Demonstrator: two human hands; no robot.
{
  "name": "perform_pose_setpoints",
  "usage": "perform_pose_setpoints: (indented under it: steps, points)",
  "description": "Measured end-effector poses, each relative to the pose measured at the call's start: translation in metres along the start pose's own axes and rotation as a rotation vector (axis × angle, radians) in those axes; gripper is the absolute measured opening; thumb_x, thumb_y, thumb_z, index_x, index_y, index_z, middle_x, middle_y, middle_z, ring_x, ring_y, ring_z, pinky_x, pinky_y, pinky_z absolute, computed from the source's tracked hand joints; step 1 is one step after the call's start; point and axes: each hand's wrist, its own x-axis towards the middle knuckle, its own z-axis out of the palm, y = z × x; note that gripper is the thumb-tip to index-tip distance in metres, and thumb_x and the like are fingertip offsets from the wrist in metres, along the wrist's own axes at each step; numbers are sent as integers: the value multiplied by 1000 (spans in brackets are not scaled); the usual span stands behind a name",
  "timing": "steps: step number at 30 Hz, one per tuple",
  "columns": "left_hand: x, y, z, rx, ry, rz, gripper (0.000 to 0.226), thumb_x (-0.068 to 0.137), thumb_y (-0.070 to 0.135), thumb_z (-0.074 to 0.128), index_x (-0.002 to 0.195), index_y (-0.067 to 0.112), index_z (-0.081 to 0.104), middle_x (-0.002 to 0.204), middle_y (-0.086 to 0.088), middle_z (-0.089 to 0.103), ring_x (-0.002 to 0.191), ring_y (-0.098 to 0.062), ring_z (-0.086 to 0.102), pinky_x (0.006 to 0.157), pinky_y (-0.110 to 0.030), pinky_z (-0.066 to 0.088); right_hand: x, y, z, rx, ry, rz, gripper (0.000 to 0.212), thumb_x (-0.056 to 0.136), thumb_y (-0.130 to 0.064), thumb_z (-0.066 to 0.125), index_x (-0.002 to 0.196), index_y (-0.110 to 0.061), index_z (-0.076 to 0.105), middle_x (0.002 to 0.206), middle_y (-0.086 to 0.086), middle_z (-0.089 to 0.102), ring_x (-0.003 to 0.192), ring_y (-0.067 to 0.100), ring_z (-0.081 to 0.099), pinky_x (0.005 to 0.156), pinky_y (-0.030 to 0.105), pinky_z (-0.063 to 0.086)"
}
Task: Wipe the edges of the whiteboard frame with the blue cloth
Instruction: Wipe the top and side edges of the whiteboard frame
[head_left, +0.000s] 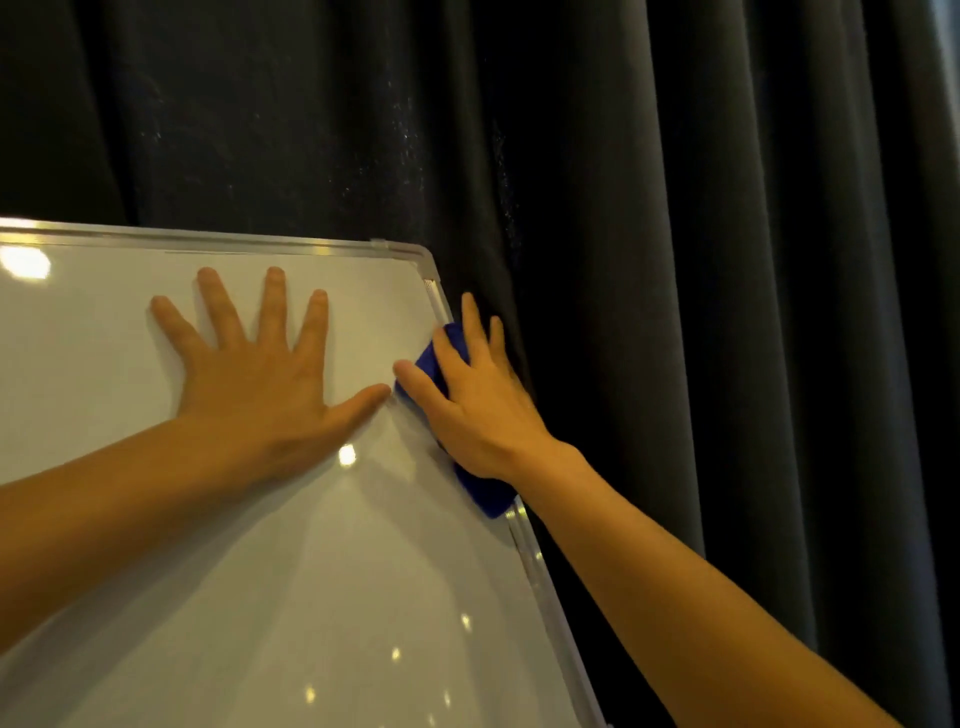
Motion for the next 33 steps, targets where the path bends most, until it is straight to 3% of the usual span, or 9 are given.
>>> perform_pose_setpoints:
  steps: [5, 9, 13, 16, 22, 24, 27, 29, 33]
  points:
    - [-2, 0, -2, 5, -3, -1, 114, 54, 93, -17, 149, 29, -20, 161, -10, -17, 143, -50, -16, 109, -70, -5, -5, -4, 10, -76, 107, -43, 71, 96, -68, 19, 156, -35, 1, 160, -15, -30, 146, 24, -33, 121, 56, 3]
    - [-7, -6, 3, -32, 5, 28, 113, 58, 92, -12, 150, 28, -16, 162, -10, -16, 142, -50, -16, 110, -70, -7, -59, 16, 32, 0, 104, -29, 75, 93, -74, 15, 155, -38, -4, 155, -27, -34, 148, 17, -27, 115, 55, 28]
    - [-14, -1, 7, -45, -22, 52, 114, 59, 93, -6, 151, 26, -15, 161, -13, -17, 141, -51, -18, 111, -71, -6, -28, 18, 25, 196, 49, 47, 69, 99, -62, 24, 157, -34, -3, 157, -27, -29, 151, 11, -15, 122, 47, 15]
    - [-19, 4, 16, -24, -17, 38, 114, 59, 93, -8, 151, 26, -16, 160, -13, -18, 141, -51, -20, 111, -71, -5, 19, 3, 15, 318, 52, 75, 62, 105, -48, 29, 158, -29, 5, 163, -20, -19, 151, 12, 4, 123, 43, 17]
    - [-27, -3, 22, -64, 40, 40, 112, 61, 94, -4, 152, 28, -11, 162, -14, -13, 141, -51, -18, 110, -70, -7, -49, 14, 47, 263, 108, -58, 71, 97, -65, 28, 156, -39, -2, 158, -29, -25, 152, 10, 5, 119, 43, 28]
    - [-36, 0, 26, -36, 55, 73, 114, 61, 95, -2, 153, 27, -8, 162, -14, -10, 141, -52, -17, 110, -70, -7, -96, 25, 59, 285, 115, -59, 72, 95, -70, 29, 155, -45, -3, 160, -28, -21, 150, 4, 10, 115, 33, 33]
    - [-45, 6, 29, -33, 50, 92, 115, 62, 95, 1, 154, 26, -3, 162, -15, -7, 141, -52, -15, 109, -71, -7, -107, 30, 59, 322, 102, -8, 71, 98, -64, 33, 156, -40, 0, 162, -25, -14, 146, -11, 0, 113, 10, 12]
    - [-50, 11, 30, -40, 36, 102, 115, 62, 95, 1, 154, 26, -3, 162, -16, -6, 141, -52, -15, 109, -72, -6, -78, 25, 52, 337, 81, 52, 69, 101, -54, 34, 158, -31, 4, 165, -17, -10, 148, -4, -1, 117, 15, 5]
    - [-58, 19, 33, -22, 37, 109, 115, 62, 95, 0, 154, 26, -3, 162, -16, -6, 141, -52, -16, 109, -72, -4, -25, 11, 41, 303, 114, 40, 70, 101, -53, 36, 158, -27, 3, 165, -14, -13, 150, 5, 2, 113, 20, 8]
